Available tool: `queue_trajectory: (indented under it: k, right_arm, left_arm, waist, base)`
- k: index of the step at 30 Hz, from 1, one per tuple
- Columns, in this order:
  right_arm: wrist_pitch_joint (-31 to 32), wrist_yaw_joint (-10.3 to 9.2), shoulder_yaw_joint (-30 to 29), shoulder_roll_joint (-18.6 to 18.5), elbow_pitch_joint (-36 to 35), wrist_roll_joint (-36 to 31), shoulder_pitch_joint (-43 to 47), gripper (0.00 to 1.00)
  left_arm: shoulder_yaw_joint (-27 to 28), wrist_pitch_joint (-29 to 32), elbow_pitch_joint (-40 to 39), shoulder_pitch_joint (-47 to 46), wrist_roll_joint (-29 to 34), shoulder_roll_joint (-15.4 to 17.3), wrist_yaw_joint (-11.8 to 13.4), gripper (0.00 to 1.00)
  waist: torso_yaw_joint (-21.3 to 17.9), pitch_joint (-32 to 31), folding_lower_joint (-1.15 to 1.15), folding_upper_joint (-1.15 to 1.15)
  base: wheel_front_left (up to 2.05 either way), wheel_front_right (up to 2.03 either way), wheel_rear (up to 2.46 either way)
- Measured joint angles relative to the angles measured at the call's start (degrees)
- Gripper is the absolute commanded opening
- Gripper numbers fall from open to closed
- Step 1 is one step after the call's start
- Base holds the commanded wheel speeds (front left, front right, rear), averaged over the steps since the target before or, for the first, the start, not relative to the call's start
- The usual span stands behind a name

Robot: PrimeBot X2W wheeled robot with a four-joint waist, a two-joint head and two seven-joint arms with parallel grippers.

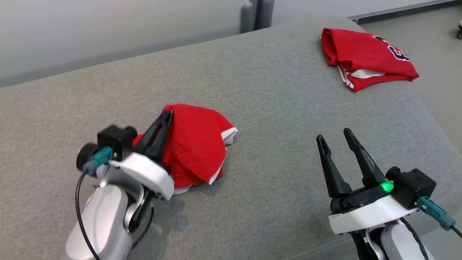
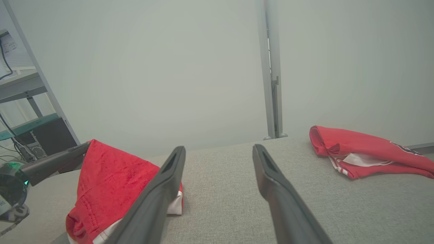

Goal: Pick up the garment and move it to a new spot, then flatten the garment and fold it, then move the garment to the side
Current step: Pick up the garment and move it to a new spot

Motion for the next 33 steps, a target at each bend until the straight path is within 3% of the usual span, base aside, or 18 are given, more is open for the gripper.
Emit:
queue_trajectory:
  k: [7, 9, 10, 26, 33]
  right_arm:
    - [0.0, 0.00, -0.3, 0.1, -0.1, 0.1, 0.0, 1.00]
    - [0.0, 0.00, -0.1, 0.1, -0.1, 0.3, 0.0, 1.00]
    - [0.0, 0.00, -0.1, 0.1, -0.1, 0.6, 0.0, 1.00]
    - [0.0, 0.00, 1.9, 0.2, 1.4, 2.4, 0.1, 1.00]
    - [0.0, 0.00, 4.5, -0.2, 6.2, 3.7, 0.9, 1.00]
  left_arm:
    - [-1.5, 0.5, 2.4, 4.1, -3.0, 0.7, 0.0, 0.00]
    - [-1.3, 0.3, 2.9, 4.6, -4.0, 0.3, 0.0, 0.55]
    - [-1.3, 0.2, 2.9, 4.7, -4.5, 0.0, 0.0, 1.00]
    - [4.7, -7.3, -12.6, 14.2, -8.5, -1.4, 0.5, 1.00]
    - [8.3, -7.6, -15.5, 20.0, -6.8, -2.8, 0.6, 1.00]
  waist:
    - [2.7, 0.9, 0.00, 0.00]
    - [3.7, 1.0, 0.00, 0.00]
    - [4.1, 1.0, 0.00, 0.00]
    - [10.3, -0.6, 0.00, 0.00]
    - [14.1, -1.5, 0.00, 0.00]
  base:
    - [0.00, 0.00, 0.00]
    - [0.00, 0.00, 0.00]
    - [0.00, 0.00, 0.00]
    - [0.00, 0.00, 0.00]
    - [0.00, 0.00, 0.00]
